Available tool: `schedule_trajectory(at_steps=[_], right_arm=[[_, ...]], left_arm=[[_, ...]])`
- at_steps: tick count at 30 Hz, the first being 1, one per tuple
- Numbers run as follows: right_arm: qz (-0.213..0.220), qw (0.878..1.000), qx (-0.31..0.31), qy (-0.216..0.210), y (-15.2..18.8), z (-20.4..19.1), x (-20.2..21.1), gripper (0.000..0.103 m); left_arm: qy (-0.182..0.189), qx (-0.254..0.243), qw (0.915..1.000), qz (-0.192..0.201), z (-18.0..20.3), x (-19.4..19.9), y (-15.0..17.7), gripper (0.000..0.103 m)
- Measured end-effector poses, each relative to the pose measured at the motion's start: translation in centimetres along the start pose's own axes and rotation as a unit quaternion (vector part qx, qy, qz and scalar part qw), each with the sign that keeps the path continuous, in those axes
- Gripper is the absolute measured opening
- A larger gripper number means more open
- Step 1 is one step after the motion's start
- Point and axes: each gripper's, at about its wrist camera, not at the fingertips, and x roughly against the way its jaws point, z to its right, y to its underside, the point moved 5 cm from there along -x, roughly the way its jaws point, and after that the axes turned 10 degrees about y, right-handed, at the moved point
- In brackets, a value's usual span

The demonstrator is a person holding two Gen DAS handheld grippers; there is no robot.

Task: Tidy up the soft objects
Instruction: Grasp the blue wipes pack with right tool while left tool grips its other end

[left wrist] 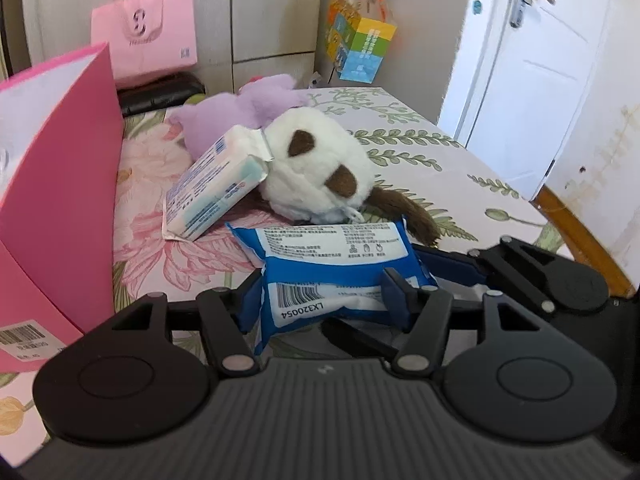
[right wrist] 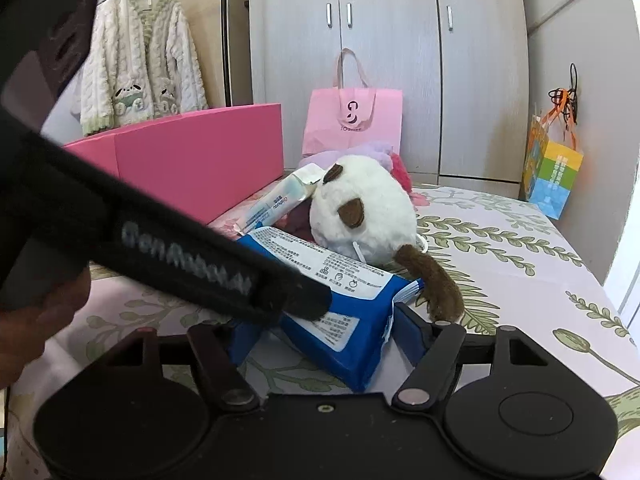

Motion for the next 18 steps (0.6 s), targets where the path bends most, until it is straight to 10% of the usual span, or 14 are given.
schedule_trajectory(at_steps=[18], right_arm=[[-0.041,0.999,0.032,-0.014,-2.2,-2.3,3.7,0.071]], left_arm=[[0.003,0.017,0.9998,0.005,0.9,5.6,1.4,0.061]])
